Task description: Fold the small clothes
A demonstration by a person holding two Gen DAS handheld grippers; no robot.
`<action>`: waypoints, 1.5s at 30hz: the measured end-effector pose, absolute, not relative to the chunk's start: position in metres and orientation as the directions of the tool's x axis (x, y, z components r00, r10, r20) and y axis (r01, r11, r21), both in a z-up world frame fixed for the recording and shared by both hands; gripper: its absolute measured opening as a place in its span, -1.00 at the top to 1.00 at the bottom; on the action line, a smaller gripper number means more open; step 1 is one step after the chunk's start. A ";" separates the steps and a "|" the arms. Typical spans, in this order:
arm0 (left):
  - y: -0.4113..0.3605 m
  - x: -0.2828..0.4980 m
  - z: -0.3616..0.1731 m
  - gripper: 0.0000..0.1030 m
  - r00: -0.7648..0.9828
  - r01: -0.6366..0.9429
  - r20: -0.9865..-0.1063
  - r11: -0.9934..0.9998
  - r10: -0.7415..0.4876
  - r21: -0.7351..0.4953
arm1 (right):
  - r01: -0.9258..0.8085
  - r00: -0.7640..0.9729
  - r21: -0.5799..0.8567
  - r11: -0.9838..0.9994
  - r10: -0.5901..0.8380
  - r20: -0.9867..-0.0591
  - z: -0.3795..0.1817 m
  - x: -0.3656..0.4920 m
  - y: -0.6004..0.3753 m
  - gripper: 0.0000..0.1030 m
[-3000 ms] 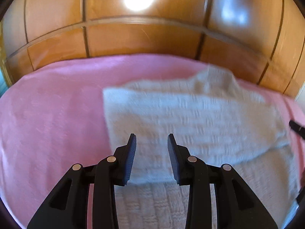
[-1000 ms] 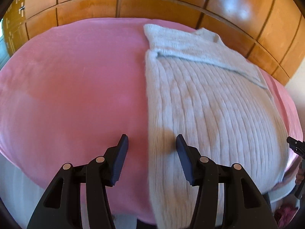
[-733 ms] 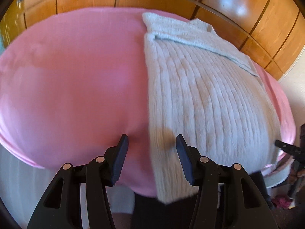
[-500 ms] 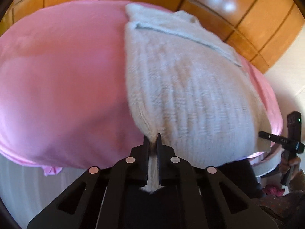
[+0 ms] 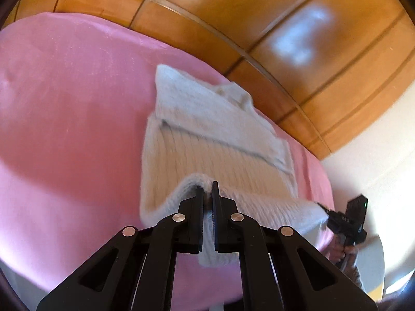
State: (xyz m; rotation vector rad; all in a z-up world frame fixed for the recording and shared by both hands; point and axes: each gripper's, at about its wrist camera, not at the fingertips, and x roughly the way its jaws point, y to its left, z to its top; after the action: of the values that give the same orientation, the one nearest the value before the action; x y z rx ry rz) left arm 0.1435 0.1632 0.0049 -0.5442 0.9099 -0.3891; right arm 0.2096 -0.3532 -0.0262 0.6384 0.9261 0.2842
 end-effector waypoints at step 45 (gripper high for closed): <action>0.157 0.071 -0.038 0.68 0.474 0.127 -0.792 0.920 -0.384 -0.370 | 0.019 0.521 0.439 0.898 0.366 -0.771 -0.056 0.139 -0.330 0.78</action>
State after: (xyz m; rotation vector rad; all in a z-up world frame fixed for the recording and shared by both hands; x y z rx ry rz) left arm 0.0711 0.1574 -0.0383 -0.2761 1.0331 -0.3176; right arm 0.1388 -0.3296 -0.0565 0.4237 1.0086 0.2150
